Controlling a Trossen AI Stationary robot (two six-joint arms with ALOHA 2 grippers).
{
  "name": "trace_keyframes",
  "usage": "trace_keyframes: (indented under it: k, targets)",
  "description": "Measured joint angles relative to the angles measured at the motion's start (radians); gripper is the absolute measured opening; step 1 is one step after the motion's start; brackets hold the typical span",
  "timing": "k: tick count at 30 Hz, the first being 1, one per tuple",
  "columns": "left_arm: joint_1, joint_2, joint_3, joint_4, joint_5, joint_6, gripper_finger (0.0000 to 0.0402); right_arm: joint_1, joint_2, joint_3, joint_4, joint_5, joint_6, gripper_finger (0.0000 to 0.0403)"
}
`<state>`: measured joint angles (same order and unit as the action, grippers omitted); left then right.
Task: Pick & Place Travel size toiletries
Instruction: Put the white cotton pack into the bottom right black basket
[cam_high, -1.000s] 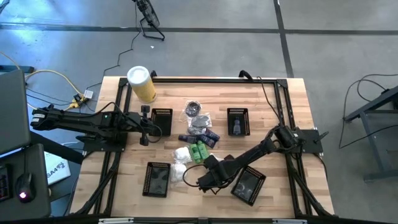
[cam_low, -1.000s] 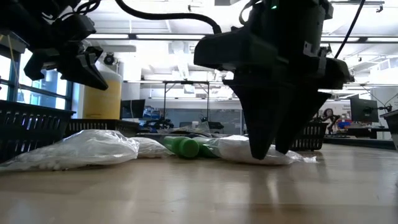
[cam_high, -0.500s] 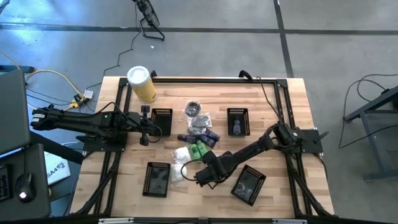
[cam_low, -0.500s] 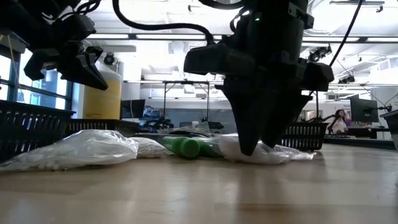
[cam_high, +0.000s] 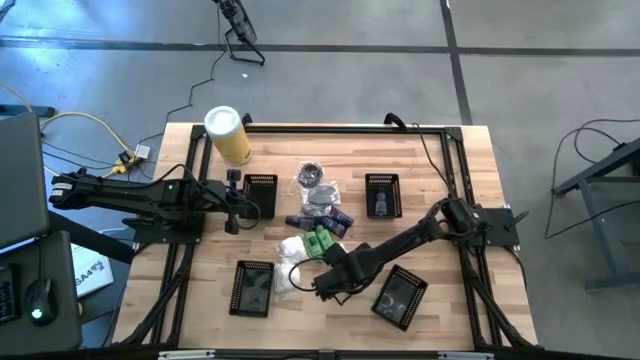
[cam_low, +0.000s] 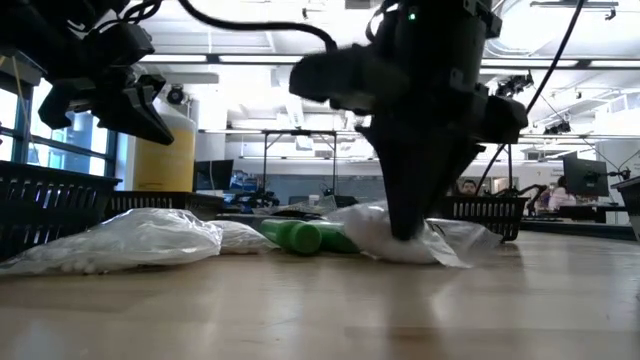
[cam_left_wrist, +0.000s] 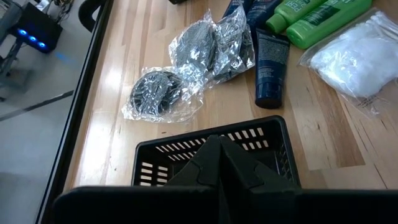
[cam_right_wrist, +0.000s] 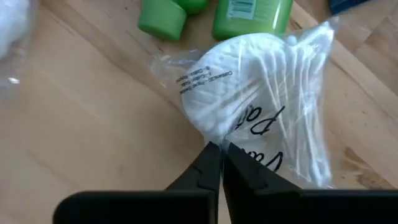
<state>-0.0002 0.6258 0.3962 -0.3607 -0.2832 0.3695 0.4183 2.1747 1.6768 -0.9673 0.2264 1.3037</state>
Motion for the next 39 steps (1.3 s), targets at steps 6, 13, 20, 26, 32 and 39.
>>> trace_keyframes:
  k: [6, 13, 20, 26, 32, 39]
  targets:
    - [0.000, 0.000, 0.000, 0.000, 0.000, 0.000, 0.0000, 0.000, -0.078, 0.000, -0.016, 0.025, 0.000, 0.0003]
    - [0.000, 0.000, 0.000, 0.000, 0.000, 0.000, 0.0000, 0.000, -0.207, 0.000, -0.037, 0.056, 0.007, 0.0003]
    - [0.000, 0.000, 0.000, 0.000, 0.000, 0.000, 0.0000, 0.011, -0.366, 0.000, -0.084, 0.029, 0.013, 0.0003]
    - [0.000, 0.000, 0.000, 0.001, 0.000, 0.000, 0.0000, 0.049, -0.477, 0.000, -0.138, 0.029, 0.053, 0.0003]
    - [0.000, 0.000, 0.000, 0.000, 0.000, 0.000, 0.0000, 0.117, -0.534, 0.000, -0.214, 0.031, 0.139, 0.0003]
    - [0.000, 0.000, 0.000, 0.000, 0.000, 0.000, 0.0000, 0.223, -0.535, 0.000, -0.333, 0.008, 0.326, 0.0003]
